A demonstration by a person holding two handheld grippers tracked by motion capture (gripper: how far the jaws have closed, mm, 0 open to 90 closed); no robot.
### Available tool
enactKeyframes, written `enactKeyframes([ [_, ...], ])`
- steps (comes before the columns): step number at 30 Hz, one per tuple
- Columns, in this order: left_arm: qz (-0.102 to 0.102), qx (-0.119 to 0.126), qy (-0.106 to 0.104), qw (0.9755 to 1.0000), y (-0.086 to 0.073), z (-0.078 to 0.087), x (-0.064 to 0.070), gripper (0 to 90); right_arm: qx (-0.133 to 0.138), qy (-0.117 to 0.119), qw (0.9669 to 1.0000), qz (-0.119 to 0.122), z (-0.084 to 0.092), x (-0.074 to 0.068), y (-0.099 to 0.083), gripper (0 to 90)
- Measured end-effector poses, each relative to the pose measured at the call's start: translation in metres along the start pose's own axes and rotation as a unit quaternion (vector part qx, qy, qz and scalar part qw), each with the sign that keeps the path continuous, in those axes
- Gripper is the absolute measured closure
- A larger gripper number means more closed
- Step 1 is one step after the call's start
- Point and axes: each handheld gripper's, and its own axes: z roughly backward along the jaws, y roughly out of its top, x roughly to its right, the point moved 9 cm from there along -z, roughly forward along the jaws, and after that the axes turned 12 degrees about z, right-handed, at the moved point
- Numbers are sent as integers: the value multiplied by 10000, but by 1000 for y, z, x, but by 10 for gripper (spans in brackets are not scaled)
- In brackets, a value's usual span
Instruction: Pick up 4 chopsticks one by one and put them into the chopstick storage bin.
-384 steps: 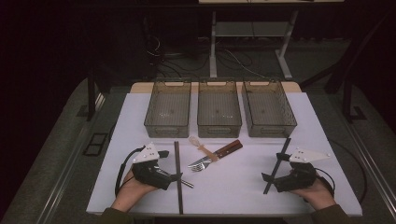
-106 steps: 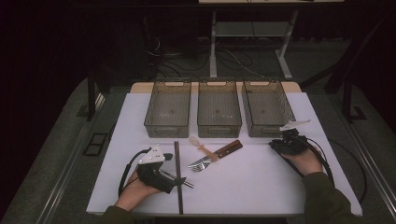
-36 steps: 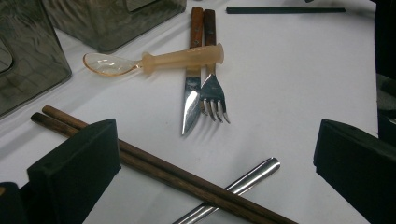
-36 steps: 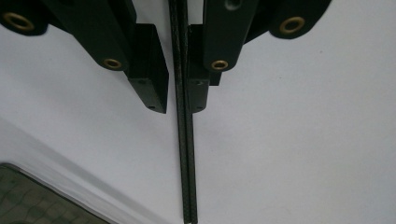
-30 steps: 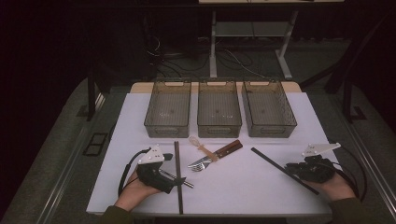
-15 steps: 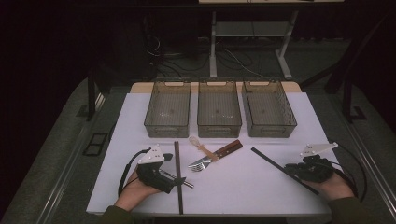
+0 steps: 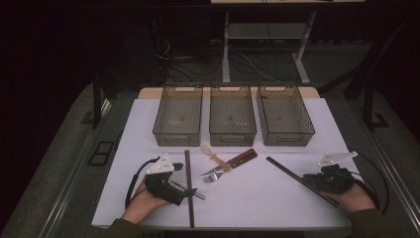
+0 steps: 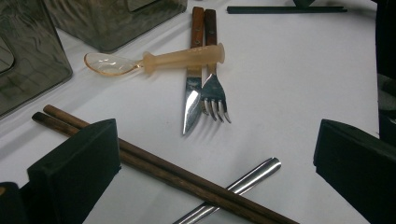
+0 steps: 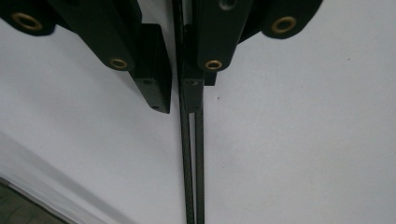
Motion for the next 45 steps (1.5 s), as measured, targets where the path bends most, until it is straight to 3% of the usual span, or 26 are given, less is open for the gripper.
enactKeyframes([
  [8,30,-8,0,10000,0,0,0,0,15,-39,10000,17,-1,2,0,816],
  [20,29,-29,3,10000,-1,-1,1,0,53,-104,9996,266,-6,3,1,821],
  [31,25,-40,9,10000,-1,-1,1,0,165,-78,9995,277,-8,4,2,844],
  [45,18,-33,-3,10000,-1,-1,1,0,93,-82,9996,241,-8,4,3,853],
])
